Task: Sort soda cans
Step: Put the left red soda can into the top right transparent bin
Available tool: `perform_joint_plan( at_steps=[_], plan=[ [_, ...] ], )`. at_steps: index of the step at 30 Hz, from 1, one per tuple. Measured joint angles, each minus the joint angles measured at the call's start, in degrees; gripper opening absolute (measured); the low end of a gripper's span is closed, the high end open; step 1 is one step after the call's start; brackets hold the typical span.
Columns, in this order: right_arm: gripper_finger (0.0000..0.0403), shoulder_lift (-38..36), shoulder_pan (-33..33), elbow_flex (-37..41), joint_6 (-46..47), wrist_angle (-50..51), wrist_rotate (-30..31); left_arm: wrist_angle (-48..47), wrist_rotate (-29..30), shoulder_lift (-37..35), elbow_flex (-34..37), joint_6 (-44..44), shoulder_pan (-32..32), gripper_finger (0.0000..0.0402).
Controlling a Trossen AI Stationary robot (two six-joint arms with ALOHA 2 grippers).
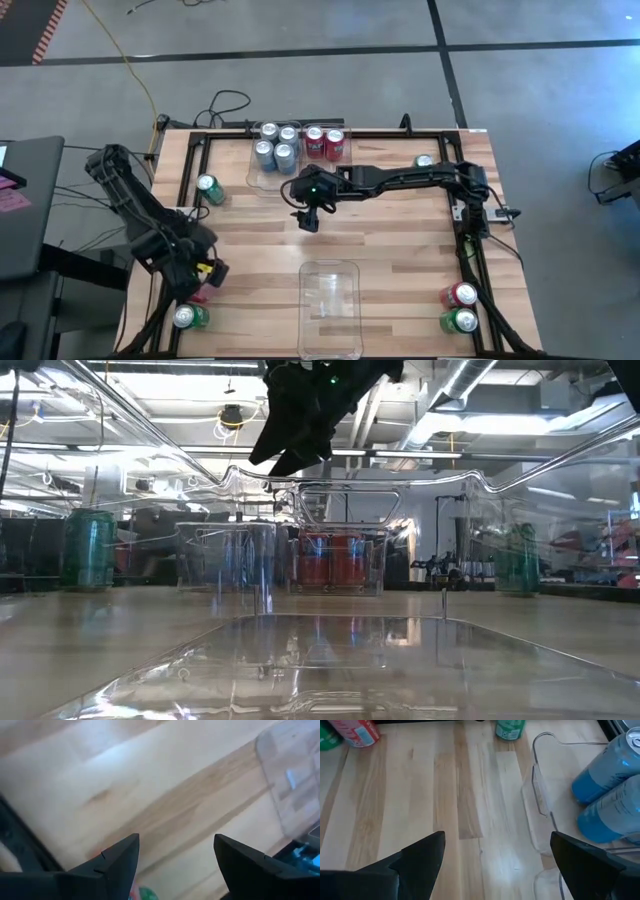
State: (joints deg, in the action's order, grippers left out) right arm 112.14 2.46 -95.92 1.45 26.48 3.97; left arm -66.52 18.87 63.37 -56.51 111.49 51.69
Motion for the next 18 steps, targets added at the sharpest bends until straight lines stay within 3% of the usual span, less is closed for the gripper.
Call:
perform_joint_plan(
  at_steps=[7,14,18],
  plan=[
    [0.0379,0.0,-0.49,0.0,1.12,1.22,-0.22,0.08,3.03,0.0,0.0,-7.41,-1.42,0.0254],
    [0.0379,0.0,-0.55,0.0,3.62,5.04,-0.15,1.12,-7.74,0.0,0.0,-5.39,-1.56,0.0252],
    [0.0379,0.0,-0.57,0.0,5.19,6.48,0.2,-2.55,-9.92,0.07,-1.4,-4.49,-1.23,0.024]
  ],
)
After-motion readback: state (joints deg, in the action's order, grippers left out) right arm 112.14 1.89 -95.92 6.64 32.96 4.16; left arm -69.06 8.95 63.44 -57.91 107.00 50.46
